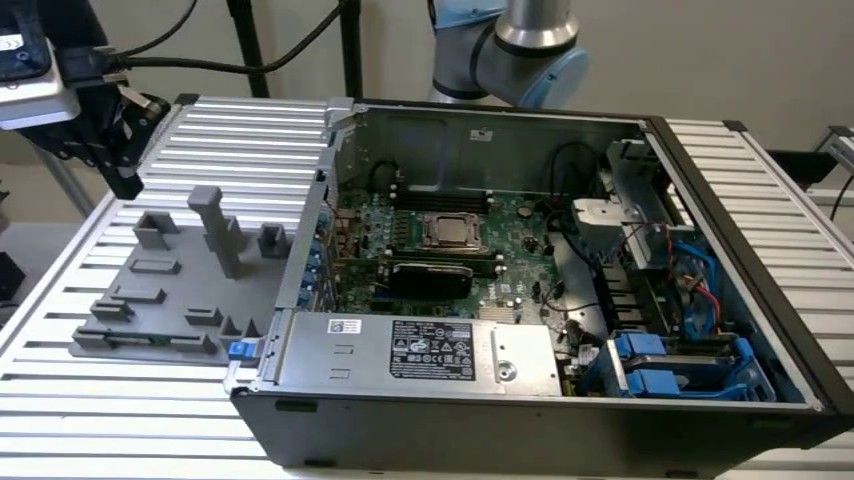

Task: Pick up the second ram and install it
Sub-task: 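Reach for the second ram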

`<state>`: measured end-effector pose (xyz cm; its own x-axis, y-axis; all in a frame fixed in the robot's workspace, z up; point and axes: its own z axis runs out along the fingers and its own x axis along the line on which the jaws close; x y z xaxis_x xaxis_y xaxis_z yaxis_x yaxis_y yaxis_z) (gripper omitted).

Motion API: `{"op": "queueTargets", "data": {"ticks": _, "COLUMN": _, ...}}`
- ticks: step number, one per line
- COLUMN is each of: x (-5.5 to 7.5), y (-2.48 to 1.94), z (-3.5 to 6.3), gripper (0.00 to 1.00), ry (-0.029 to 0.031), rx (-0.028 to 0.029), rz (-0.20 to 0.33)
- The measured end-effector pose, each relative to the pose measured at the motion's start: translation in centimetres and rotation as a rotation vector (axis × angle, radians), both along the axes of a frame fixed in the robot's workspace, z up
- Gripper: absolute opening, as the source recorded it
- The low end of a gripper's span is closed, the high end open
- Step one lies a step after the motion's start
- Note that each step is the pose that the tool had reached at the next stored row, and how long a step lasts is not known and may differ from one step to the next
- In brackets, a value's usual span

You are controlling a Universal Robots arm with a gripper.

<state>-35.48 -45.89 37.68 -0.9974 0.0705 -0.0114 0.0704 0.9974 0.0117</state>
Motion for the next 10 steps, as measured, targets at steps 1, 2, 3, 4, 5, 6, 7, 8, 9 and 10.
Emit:
{"op": "queueTargets", "data": {"ticks": 1, "x": -0.3, "y": -0.08, "z": -0.07, "gripper": 0.11, "ry": 0.0008, "rx": -0.0010, "rz": 0.000}}
{"op": "queueTargets", "data": {"ticks": 2, "x": -0.5, "y": -0.17, "z": -0.15, "gripper": 0.11, "ry": 0.0017, "rx": -0.0019, "rz": 0.000}}
{"op": "queueTargets", "data": {"ticks": 3, "x": -0.8, "y": -0.25, "z": -0.21, "gripper": 0.11, "ry": 0.0025, "rx": -0.0026, "rz": 0.000}}
{"op": "queueTargets", "data": {"ticks": 4, "x": -1.0, "y": -0.34, "z": -0.30, "gripper": 0.11, "ry": 0.0034, "rx": -0.0034, "rz": 0.000}}
{"op": "queueTargets", "data": {"ticks": 5, "x": -1.2, "y": -0.42, "z": -0.37, "gripper": 0.11, "ry": 0.0042, "rx": -0.0040, "rz": 0.000}}
{"op": "queueTargets", "data": {"ticks": 6, "x": -1.5, "y": -0.51, "z": -0.45, "gripper": 0.11, "ry": 0.0052, "rx": -0.0044, "rz": 0.000}}
{"op": "queueTargets", "data": {"ticks": 7, "x": -1.7, "y": -0.59, "z": -0.54, "gripper": 0.11, "ry": 0.0059, "rx": -0.0048, "rz": 0.000}}
{"op": "queueTargets", "data": {"ticks": 8, "x": -1.9, "y": -0.68, "z": -0.62, "gripper": 0.11, "ry": 0.0068, "rx": -0.0053, "rz": 0.000}}
{"op": "queueTargets", "data": {"ticks": 9, "x": -2.1, "y": -0.75, "z": -0.70, "gripper": 0.11, "ry": 0.0075, "rx": -0.0057, "rz": 0.000}}
{"op": "queueTargets", "data": {"ticks": 10, "x": -2.2, "y": -0.83, "z": -0.79, "gripper": 0.11, "ry": 0.0081, "rx": -0.0060, "rz": 0.000}}
